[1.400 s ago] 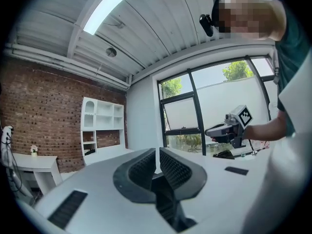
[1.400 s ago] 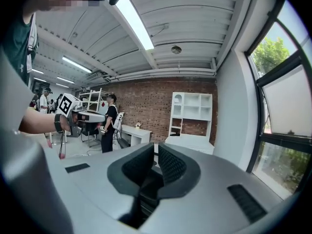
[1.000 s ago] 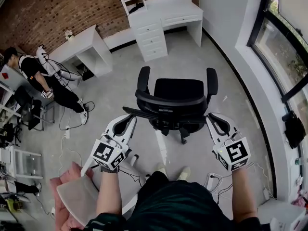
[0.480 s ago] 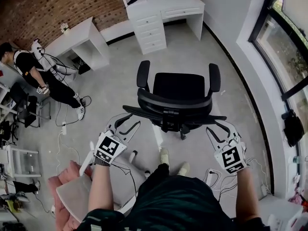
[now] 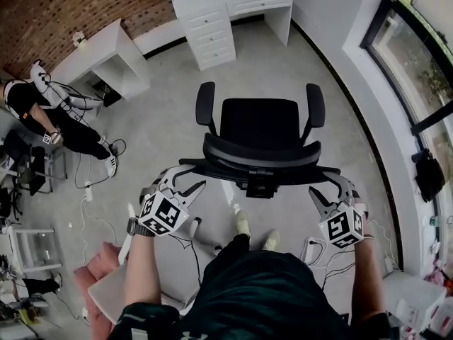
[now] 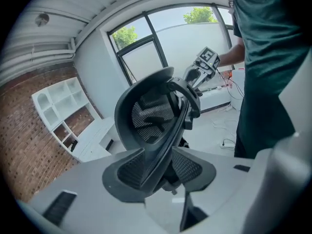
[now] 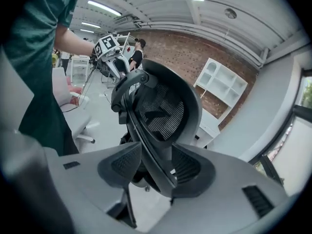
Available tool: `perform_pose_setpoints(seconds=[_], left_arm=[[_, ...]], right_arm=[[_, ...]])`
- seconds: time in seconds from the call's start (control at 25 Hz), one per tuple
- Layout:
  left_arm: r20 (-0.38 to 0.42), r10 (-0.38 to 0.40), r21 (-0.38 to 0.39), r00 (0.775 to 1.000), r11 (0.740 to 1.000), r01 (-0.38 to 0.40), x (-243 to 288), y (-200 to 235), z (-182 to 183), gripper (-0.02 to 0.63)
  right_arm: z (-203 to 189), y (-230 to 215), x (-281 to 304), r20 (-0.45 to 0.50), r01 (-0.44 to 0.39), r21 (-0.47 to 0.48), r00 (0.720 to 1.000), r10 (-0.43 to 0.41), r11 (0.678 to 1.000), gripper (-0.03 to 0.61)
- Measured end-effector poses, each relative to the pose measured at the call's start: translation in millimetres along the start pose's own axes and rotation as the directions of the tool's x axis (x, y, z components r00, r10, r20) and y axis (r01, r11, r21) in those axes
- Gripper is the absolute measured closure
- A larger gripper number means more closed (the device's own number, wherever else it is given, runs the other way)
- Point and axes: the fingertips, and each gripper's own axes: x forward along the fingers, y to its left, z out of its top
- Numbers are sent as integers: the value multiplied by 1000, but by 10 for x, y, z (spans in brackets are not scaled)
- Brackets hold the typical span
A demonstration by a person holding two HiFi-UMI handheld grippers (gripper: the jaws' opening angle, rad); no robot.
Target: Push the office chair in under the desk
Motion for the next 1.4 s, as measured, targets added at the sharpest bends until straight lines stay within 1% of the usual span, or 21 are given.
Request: perform_pose_setpoints(seconds=[0.08,0.2,0.28,0.36,0.52,0.64,0.8,0.92,1.0,1.08,1.12,1.24,1.32,1.4], left_arm=[[-33,-21,43,999,999,23,62,15,-107,439],[-50,-54,75,997,996,58,182,33,-217,401],[-54,-64,81,997,994,68,242,94,-309,374],[-79,-77,95,994,992,85,284,171,-456,361],[-169,-142,143,975,976,167,381,220,-763,338],[-215,-189,167,958,960,227,512,175,-843,331],[-249,-222,201,943,940,274,681,134,-885,331],[-270,-251,216,930,925,313,802,26,-856,343],[-272,-272,233,923,912,338,948,-97,-792,347],[-267,-276,253,923,904,343,1021,-132,-775,356],[-263,-272,260,926,904,340,1018,-105,-793,383],[-266,-251,294,931,898,326,994,-8,-864,427],[-276,-235,316,932,894,319,1003,13,-876,466],[-287,-229,320,930,893,318,1007,17,-890,469]], right_arm=[[-55,13,70,-28,-11,-44,1000,10,999,389],[-241,22,111,-88,-43,-102,996,34,994,354],[-400,-5,141,-131,-59,-112,990,44,992,336],[-537,-45,201,-176,-73,-121,983,51,990,330],[-749,-54,377,-269,-134,-158,959,88,978,327],[-906,-39,480,-332,-189,-199,936,116,962,327],[-1046,-31,612,-389,-244,-266,912,128,933,327],[-1152,-52,661,-410,-282,-317,902,137,906,327],[-1245,-75,631,-426,-306,-335,893,147,891,327],[-1249,-46,659,-430,-320,-342,889,156,884,328],[-1212,-27,703,-422,-319,-345,893,158,883,331],[-1101,-23,807,-385,-308,-357,909,162,882,419],[-1087,-22,817,-370,-306,-350,913,170,885,429],[-1076,-20,823,-358,-297,-338,918,170,893,432]])
